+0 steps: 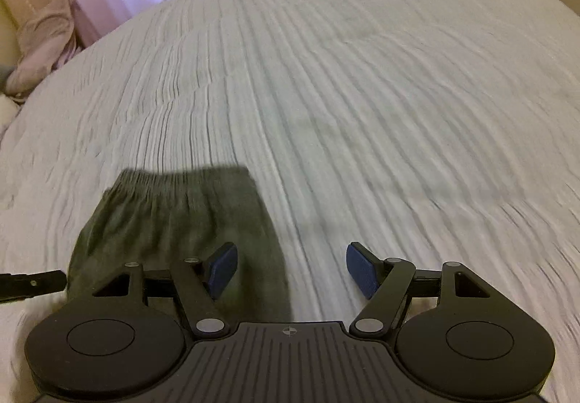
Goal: Fold clothes
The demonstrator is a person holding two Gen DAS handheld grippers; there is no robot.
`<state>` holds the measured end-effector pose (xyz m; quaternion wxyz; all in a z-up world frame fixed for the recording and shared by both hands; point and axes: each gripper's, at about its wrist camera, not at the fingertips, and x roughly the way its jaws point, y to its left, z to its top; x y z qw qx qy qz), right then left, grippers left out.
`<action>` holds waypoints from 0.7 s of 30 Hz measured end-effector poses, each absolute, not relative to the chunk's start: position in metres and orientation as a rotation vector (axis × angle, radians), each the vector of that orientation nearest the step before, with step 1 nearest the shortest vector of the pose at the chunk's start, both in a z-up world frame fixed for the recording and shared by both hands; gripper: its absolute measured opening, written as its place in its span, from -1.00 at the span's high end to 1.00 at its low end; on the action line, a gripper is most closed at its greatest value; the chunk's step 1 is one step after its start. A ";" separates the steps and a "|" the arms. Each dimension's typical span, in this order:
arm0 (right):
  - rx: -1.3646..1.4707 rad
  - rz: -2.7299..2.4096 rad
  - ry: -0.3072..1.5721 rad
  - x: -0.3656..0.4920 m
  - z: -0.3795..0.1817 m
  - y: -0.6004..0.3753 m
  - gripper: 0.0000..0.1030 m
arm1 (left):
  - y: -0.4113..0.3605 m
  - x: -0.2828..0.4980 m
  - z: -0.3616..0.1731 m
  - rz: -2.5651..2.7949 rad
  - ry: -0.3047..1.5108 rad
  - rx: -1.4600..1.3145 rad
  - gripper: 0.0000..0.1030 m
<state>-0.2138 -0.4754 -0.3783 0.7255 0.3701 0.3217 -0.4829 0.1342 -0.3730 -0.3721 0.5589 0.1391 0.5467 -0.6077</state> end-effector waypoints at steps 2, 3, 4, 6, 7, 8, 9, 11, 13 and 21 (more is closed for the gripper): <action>0.801 -1.077 0.732 -0.233 -0.369 -0.443 -0.36 | -0.341 0.136 -0.366 -1.396 1.384 0.288 0.59; 0.788 -1.083 0.753 -0.241 -0.364 -0.424 -0.36 | -0.324 0.134 -0.366 -1.375 1.432 0.277 0.59; 0.783 -1.088 0.784 -0.246 -0.359 -0.403 -0.36 | -0.308 0.130 -0.366 -1.356 1.477 0.269 0.59; 0.805 -1.101 0.841 -0.259 -0.354 -0.364 -0.36 | -0.281 0.121 -0.372 -1.319 1.568 0.237 0.59; 0.841 -1.109 0.853 -0.266 -0.354 -0.349 -0.35 | -0.269 0.116 -0.375 -1.300 1.613 0.215 0.59; 0.888 -1.115 0.856 -0.274 -0.354 -0.335 -0.35 | -0.257 0.111 -0.379 -1.281 1.657 0.192 0.59; 0.943 -1.125 0.851 -0.282 -0.355 -0.323 -0.35 | -0.248 0.106 -0.382 -1.265 1.694 0.165 0.59; 1.083 -1.159 0.802 -0.299 -0.357 -0.303 -0.35 | -0.243 0.098 -0.387 -1.247 1.739 0.123 0.59; 1.242 -1.188 0.700 -0.315 -0.359 -0.291 -0.35 | -0.242 0.090 -0.393 -1.230 1.761 0.102 0.59; 1.790 -1.161 0.125 -0.363 -0.388 -0.255 0.01 | -0.251 0.078 -0.395 -1.300 1.784 0.032 1.00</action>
